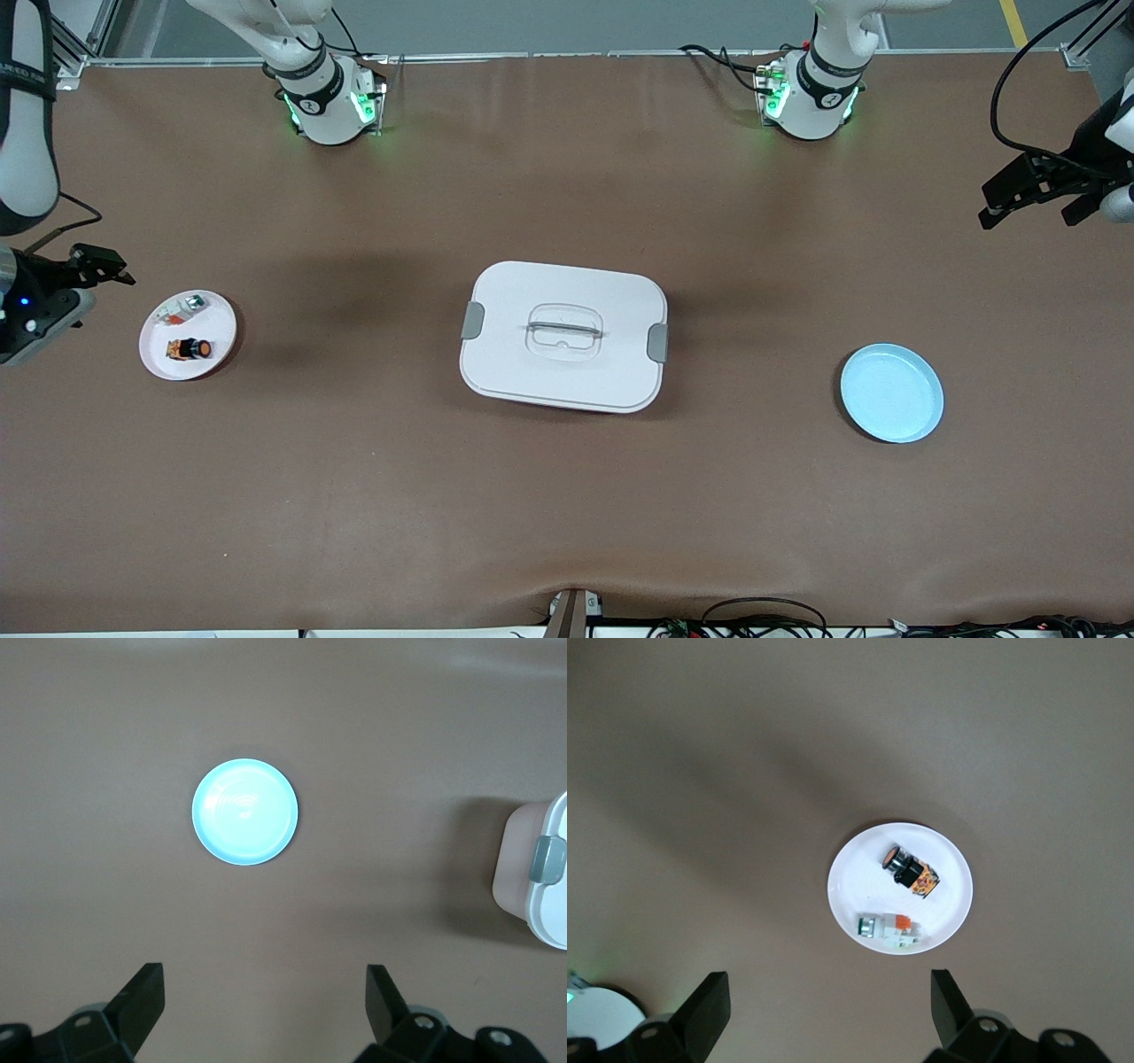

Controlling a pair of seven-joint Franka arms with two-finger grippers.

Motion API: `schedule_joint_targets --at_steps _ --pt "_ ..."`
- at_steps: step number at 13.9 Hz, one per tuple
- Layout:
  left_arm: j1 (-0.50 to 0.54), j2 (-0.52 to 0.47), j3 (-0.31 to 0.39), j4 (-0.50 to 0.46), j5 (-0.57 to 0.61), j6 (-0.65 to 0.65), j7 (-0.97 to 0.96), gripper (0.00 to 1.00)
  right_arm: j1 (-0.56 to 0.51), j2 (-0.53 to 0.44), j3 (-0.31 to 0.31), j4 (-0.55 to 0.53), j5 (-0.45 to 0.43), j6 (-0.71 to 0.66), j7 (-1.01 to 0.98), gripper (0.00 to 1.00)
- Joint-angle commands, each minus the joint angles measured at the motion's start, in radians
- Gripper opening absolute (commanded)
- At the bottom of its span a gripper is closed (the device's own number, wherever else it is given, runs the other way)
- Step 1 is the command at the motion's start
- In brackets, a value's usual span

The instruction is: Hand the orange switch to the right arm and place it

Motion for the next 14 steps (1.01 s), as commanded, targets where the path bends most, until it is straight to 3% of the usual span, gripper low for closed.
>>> schedule_joint_targets --at_steps 1,3,7,11,14 --pt "0.010 0.007 -0.008 0.023 -0.012 -0.022 0.008 1.00 0.037 -0.002 0.001 0.080 0.013 -0.078 0.196 1.00" --pt "0.008 0.008 -0.008 0.023 -0.012 -0.022 0.006 1.00 0.038 0.000 0.001 0.145 0.040 -0.150 0.365 1.00" --pt "0.008 0.011 -0.008 0.023 -0.012 -0.022 0.009 1.00 0.026 0.000 -0.009 0.214 0.085 -0.241 0.450 1.00" --pt "0.007 0.010 -0.011 0.025 -0.012 -0.027 0.008 1.00 0.023 0.007 -0.013 0.258 0.146 -0.241 0.617 1.00" --pt "0.007 0.010 -0.011 0.025 -0.010 -0.027 0.008 1.00 0.051 0.010 -0.003 0.257 0.126 -0.226 0.626 1.00"
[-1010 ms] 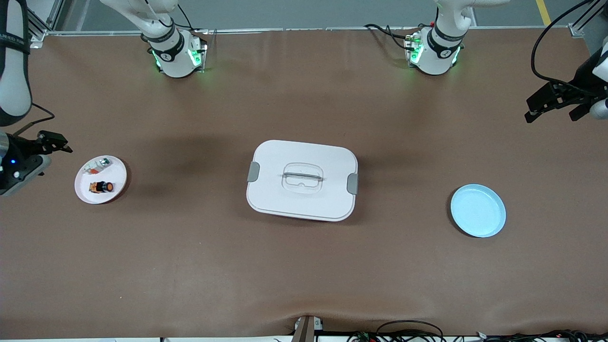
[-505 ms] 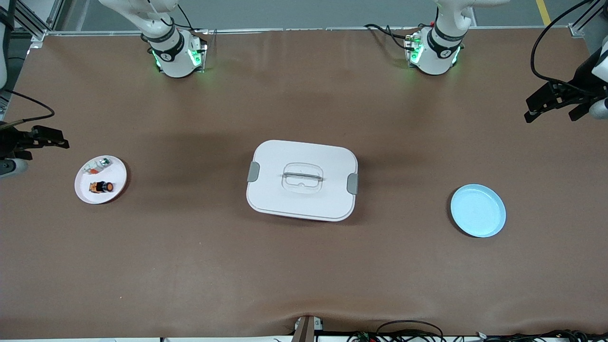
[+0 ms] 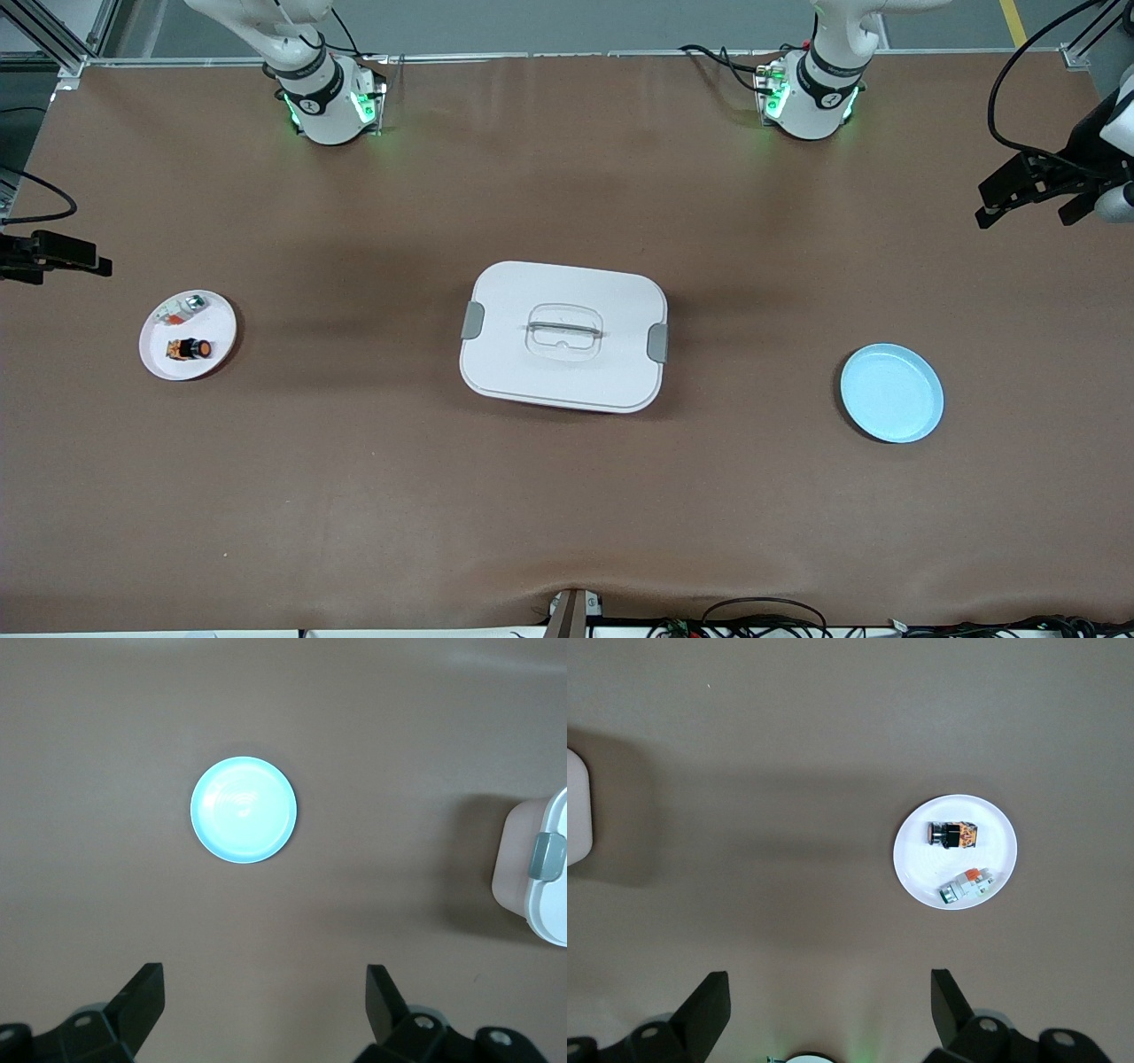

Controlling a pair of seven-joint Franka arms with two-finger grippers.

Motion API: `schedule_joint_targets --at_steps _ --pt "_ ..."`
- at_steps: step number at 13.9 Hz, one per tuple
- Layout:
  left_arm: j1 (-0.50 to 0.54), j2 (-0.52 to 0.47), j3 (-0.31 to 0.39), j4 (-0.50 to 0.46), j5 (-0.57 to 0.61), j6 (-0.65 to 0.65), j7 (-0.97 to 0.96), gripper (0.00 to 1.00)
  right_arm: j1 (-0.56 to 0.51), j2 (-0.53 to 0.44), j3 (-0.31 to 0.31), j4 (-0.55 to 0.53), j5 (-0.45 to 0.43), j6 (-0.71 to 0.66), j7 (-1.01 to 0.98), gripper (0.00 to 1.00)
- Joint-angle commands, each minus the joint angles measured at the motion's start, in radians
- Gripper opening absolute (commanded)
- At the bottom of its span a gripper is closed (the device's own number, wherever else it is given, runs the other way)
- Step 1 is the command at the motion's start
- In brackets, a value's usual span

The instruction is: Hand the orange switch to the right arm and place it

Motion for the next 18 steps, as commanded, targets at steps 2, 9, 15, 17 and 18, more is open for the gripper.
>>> schedule_joint_targets --at_steps 2,9,15,17,18 --pt "0.007 0.009 -0.007 0.024 -0.010 -0.022 0.008 1.00 0.028 -0.001 0.004 0.026 0.004 -0.006 0.058 1.00" --pt "0.005 0.009 -0.007 0.024 -0.010 -0.022 0.008 1.00 0.022 -0.079 -0.002 0.048 0.001 -0.150 0.062 1.00" --pt "0.005 0.009 -0.015 0.041 -0.012 -0.031 0.008 1.00 0.019 -0.100 0.001 0.087 0.001 -0.241 0.060 1.00" --pt "0.007 0.011 -0.023 0.041 -0.012 -0.037 0.004 1.00 0.020 -0.108 0.003 0.115 -0.003 -0.273 0.058 1.00" --pt "0.011 0.012 -0.024 0.041 -0.012 -0.037 0.006 1.00 0.020 -0.108 0.003 0.136 -0.003 -0.288 0.058 1.00"
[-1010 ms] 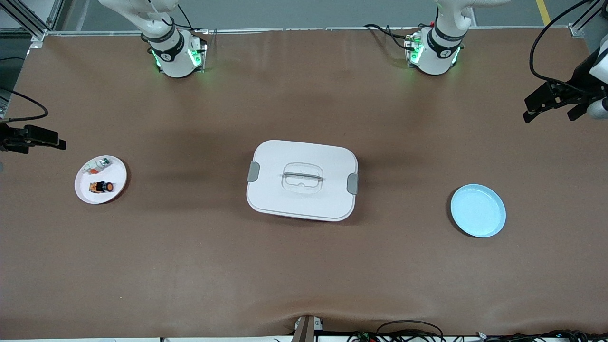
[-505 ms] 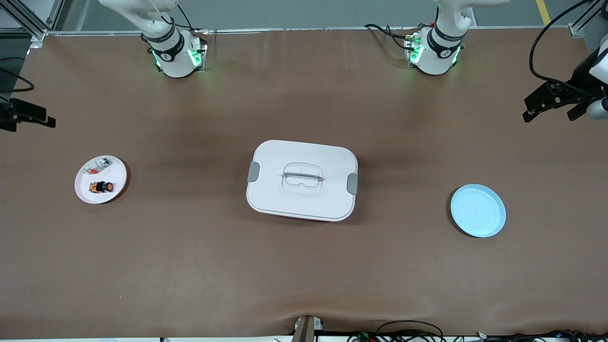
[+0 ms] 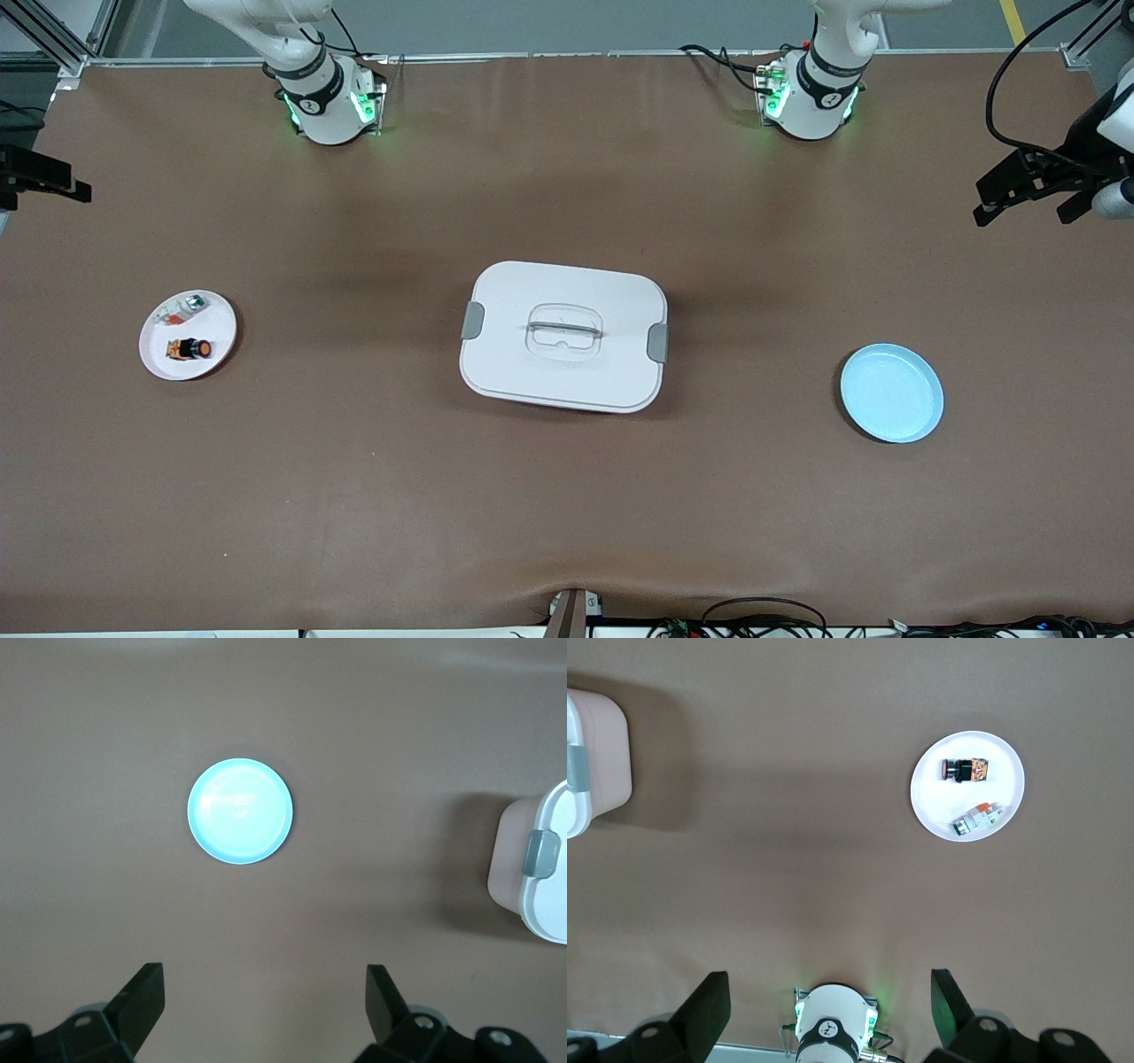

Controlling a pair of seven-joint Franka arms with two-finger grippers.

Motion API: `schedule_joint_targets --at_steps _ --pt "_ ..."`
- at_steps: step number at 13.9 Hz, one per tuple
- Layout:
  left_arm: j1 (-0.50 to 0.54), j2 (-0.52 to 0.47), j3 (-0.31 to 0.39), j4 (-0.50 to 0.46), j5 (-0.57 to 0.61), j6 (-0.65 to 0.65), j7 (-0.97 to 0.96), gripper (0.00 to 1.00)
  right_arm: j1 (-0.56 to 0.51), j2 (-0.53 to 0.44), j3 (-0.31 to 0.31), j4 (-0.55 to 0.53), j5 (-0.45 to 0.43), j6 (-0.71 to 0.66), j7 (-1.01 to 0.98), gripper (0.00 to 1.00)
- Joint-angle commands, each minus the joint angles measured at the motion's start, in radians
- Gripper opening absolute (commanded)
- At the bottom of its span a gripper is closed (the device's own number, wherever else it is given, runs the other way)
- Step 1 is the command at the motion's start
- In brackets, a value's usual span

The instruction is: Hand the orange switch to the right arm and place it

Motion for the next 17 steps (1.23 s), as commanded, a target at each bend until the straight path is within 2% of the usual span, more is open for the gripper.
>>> schedule_joint_targets --at_steps 1,17 --pt "0.014 0.012 -0.010 0.029 -0.012 -0.026 0.006 1.00 -0.002 -0.009 0.012 0.047 -0.001 -0.043 0.013 1.00" --pt "0.007 0.012 -0.012 0.032 -0.013 -0.033 0.008 1.00 0.033 -0.010 0.001 0.044 -0.015 -0.033 0.053 1.00"
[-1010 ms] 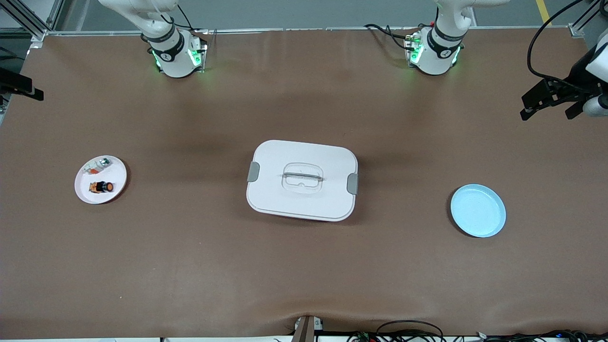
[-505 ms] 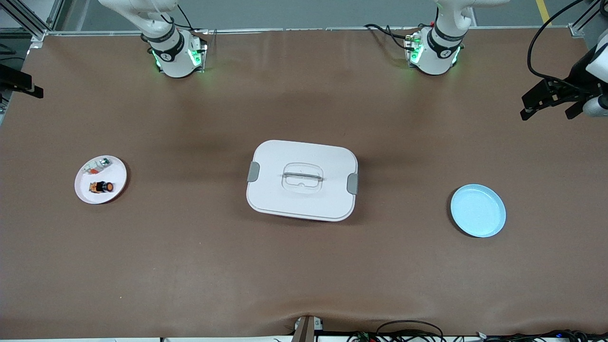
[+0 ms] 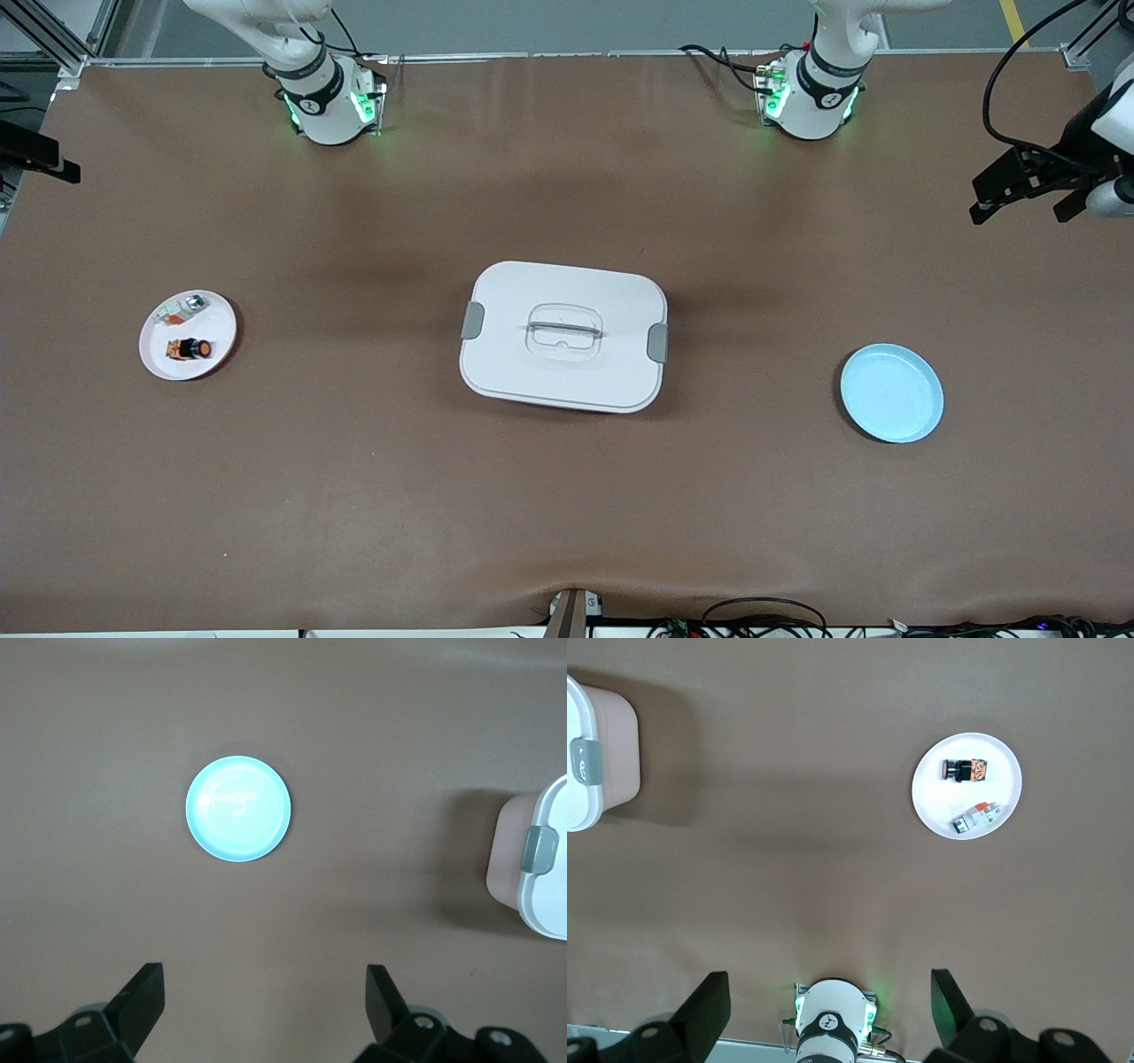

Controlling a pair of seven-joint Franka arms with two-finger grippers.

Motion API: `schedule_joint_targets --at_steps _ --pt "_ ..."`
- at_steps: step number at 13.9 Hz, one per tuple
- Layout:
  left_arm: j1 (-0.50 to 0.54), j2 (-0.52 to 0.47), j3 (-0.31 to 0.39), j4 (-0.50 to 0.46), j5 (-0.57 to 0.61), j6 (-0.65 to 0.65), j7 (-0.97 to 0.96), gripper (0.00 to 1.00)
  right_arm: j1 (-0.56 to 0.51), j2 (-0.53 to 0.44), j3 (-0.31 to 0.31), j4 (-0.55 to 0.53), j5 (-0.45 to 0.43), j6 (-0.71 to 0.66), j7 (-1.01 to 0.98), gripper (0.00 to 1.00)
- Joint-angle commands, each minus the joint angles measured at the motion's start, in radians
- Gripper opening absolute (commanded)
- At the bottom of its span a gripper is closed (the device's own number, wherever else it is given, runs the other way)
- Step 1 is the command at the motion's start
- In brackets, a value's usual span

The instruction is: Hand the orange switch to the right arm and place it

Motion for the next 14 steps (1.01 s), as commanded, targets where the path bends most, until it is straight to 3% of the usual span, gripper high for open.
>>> schedule_joint_targets --at_steps 1,4,7,11,14 --pt "0.009 0.011 -0.007 0.029 -0.013 -0.026 0.009 1.00 0.034 -0.012 -0.006 0.007 -0.013 0.001 0.087 1.00" --pt "0.009 0.011 -0.009 0.029 -0.013 -0.028 0.009 1.00 0.054 -0.018 -0.009 0.007 -0.015 0.010 0.133 1.00" --pt "0.009 0.011 -0.009 0.027 -0.015 -0.032 0.011 1.00 0.100 -0.018 -0.064 0.007 -0.015 0.019 0.131 1.00" --pt "0.007 0.012 -0.009 0.029 -0.013 -0.057 0.020 1.00 0.144 -0.015 -0.061 0.010 -0.088 0.017 0.116 1.00" --pt "0.004 0.021 -0.009 0.029 -0.013 -0.074 0.021 1.00 0.128 -0.013 -0.063 0.012 -0.082 0.022 0.115 1.00"
